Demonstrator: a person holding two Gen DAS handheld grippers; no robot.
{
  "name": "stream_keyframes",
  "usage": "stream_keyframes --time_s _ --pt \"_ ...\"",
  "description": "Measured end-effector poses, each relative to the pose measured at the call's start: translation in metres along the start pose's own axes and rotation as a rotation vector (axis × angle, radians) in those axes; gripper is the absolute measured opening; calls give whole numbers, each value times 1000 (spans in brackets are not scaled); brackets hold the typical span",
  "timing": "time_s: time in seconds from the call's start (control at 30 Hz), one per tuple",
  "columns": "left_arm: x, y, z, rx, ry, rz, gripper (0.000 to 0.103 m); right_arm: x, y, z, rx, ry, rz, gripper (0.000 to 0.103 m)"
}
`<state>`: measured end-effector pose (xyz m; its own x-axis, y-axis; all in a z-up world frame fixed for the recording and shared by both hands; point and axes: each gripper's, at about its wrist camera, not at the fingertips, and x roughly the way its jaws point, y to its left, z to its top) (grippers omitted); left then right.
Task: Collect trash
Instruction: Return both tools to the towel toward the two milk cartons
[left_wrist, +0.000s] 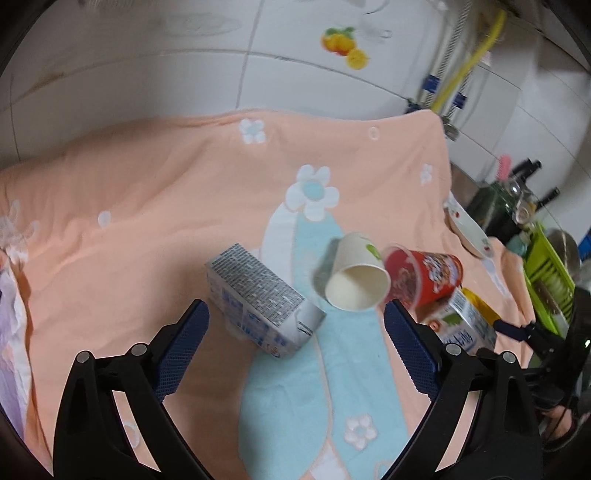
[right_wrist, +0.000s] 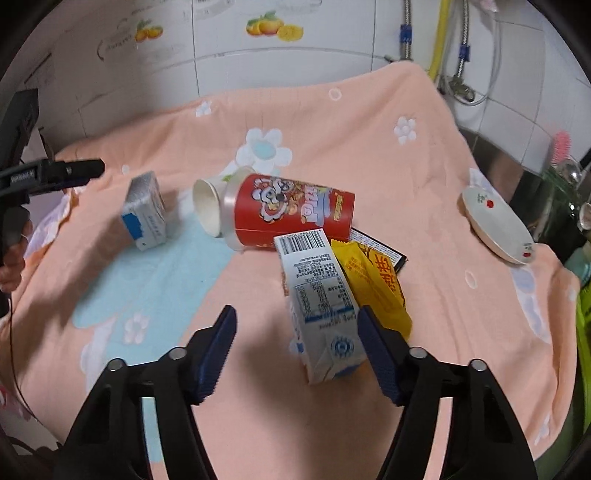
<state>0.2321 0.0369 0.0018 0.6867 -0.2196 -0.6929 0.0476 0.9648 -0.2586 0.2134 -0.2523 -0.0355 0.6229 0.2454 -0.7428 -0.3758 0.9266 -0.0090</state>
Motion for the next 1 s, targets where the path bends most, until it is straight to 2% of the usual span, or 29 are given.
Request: stream_keyframes --time_s 0.37,0.5,0.7,0.87,1.0 --pt "33 22 9 -129 64 -26 89 27 2 19 -84 48 -38 64" --pt "43 22 10 -138 81 -18 85 35 1 19 -91 70 -39 59" --pt "62 26 12 -185 112 0 78 43 1 23 -86 88 -32 44" --pt "73 25 13 -191 125 19 76 46 8 24 -114 100 -43 44" --pt "79 24 12 -185 143 32 70 45 13 21 -131 98 -60 42"
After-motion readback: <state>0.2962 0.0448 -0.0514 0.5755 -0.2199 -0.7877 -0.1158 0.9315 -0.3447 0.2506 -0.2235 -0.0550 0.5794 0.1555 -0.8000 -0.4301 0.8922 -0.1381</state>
